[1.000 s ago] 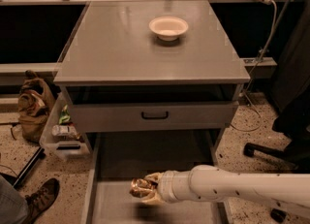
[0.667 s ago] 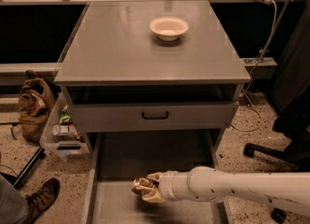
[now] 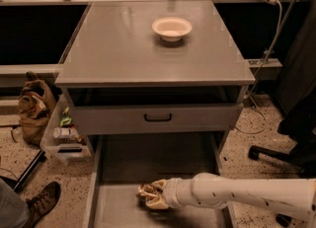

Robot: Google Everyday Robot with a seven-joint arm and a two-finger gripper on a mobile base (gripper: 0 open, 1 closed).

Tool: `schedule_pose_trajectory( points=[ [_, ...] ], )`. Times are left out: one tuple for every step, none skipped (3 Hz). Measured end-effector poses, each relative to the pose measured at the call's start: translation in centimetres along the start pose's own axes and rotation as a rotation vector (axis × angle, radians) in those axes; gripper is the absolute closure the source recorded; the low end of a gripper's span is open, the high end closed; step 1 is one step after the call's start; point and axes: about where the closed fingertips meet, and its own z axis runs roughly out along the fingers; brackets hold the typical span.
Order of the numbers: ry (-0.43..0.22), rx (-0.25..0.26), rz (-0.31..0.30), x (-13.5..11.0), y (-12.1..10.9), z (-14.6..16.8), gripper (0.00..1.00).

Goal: Place orange can into middle drawer

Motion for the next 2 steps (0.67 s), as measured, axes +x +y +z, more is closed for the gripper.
schedule_pose_trajectory(
  points=[
    [-0.033,-0.022,0.042,1.35,0.45,1.28,1.0],
    [-0.035,-0.026,0.048,1.53,0.64,1.52,0.8]
  ],
)
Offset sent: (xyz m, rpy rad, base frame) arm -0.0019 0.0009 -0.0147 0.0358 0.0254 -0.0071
